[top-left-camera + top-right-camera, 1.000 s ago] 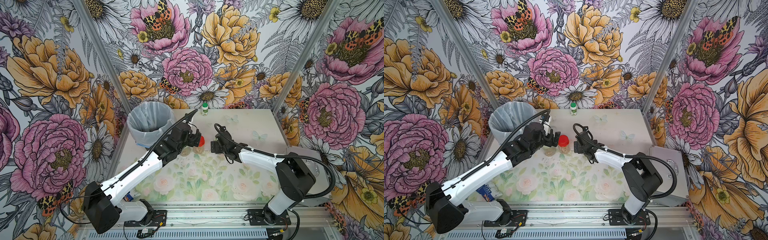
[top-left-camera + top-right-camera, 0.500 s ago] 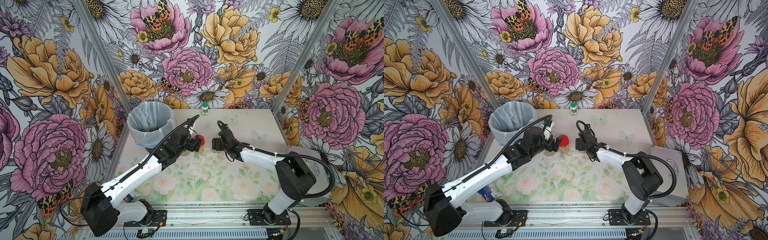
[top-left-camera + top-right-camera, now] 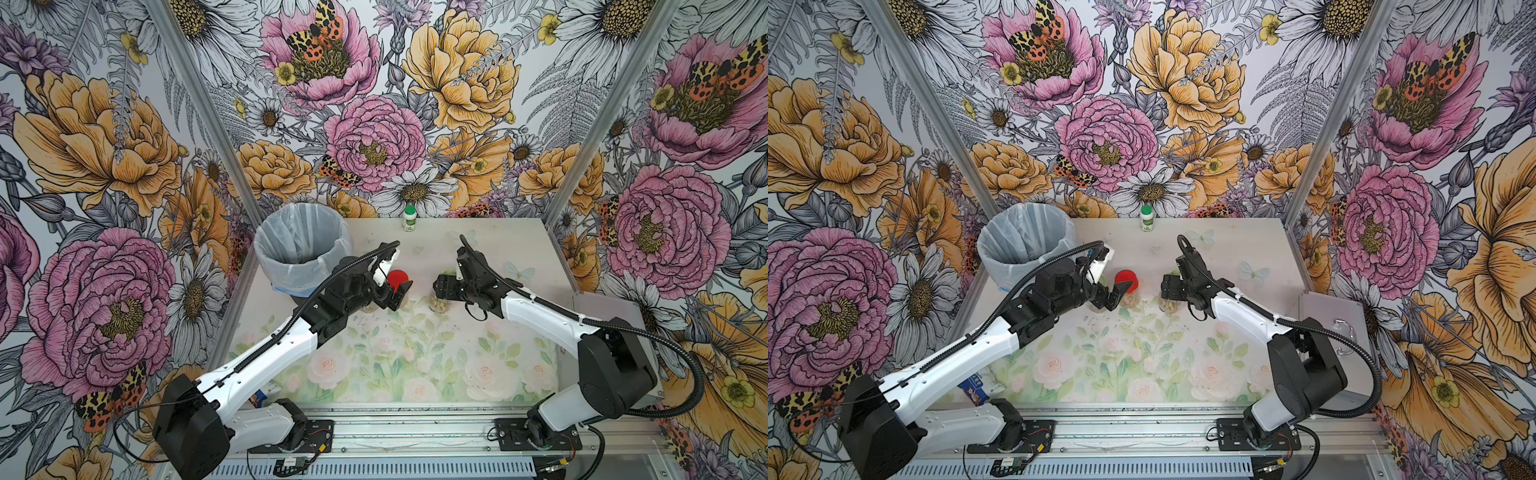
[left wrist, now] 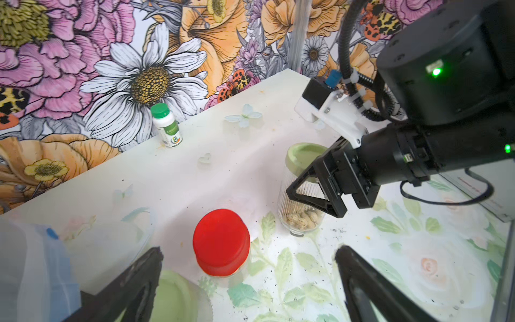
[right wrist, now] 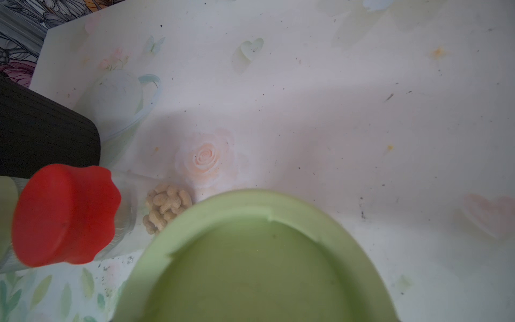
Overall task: Empty moldy peanuts from jars
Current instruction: Pick up the jar from the center of the board.
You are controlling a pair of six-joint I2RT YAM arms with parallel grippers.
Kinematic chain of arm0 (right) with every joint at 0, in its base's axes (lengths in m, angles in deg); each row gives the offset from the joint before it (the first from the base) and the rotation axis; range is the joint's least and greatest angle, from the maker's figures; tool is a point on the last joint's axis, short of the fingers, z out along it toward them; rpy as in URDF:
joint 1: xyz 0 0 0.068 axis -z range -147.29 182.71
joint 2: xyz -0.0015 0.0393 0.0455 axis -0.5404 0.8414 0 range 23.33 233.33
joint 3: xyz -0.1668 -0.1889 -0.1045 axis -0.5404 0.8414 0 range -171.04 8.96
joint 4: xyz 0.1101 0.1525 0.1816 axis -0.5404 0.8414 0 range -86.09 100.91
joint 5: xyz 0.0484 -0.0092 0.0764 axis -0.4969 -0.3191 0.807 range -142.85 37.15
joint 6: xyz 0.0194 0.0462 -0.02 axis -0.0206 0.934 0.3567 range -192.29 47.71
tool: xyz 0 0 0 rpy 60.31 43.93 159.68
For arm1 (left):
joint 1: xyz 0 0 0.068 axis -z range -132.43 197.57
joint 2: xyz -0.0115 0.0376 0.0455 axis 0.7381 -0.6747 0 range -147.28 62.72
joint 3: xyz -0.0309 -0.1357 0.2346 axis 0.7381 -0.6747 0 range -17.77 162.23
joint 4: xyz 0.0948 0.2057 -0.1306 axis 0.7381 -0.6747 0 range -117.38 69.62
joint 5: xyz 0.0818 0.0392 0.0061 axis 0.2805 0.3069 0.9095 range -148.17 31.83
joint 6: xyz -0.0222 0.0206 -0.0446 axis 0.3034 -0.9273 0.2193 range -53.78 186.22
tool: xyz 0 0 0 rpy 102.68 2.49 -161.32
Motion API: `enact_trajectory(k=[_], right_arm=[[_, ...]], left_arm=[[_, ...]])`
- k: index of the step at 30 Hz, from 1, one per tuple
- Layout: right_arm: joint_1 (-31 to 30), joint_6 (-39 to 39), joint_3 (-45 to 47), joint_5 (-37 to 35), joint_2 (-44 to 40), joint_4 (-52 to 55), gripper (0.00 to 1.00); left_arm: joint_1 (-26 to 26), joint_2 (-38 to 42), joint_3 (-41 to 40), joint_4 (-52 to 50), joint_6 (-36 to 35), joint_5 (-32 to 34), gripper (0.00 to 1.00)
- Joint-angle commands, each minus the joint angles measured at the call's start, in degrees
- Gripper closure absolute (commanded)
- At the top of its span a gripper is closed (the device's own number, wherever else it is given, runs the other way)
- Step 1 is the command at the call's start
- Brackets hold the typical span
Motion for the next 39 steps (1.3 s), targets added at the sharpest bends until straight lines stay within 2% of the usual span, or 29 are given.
enact_trajectory(k=[1, 8, 17, 22, 34, 39], right_arm=[[1.3, 1.5, -5.3, 6.9, -4.8, 0.5, 0.47], [4.3, 1.4, -8.2, 8.9, -10.1, 2.9, 0.47], [7.8, 2.3, -10.7, 14.8, -12.4, 2.9, 0.47], [8.2, 3.1, -12.6, 20.9, -12.3, 2.8, 0.46], [8.4, 4.2, -12.7, 24.1, -14.6, 2.7, 0.47], [8.3, 4.3, -13.1, 24.9, -14.4, 2.6, 0.47]], left_arm=[[-0.7, -3.4, 3.7, 1.1, -3.4, -10.2, 0.01], [-1.0, -14.2, 17.0, -8.0, -4.0, -17.8, 0.01], [-0.7, -16.6, 19.1, -8.0, -5.2, -25.6, 0.01], [-0.4, -19.2, 21.1, -8.0, -2.6, -26.7, 0.01], [0.4, -22.8, 23.1, -7.8, -4.7, -23.4, 0.01], [0.1, -24.3, 23.9, -7.7, -5.1, -23.9, 0.01]])
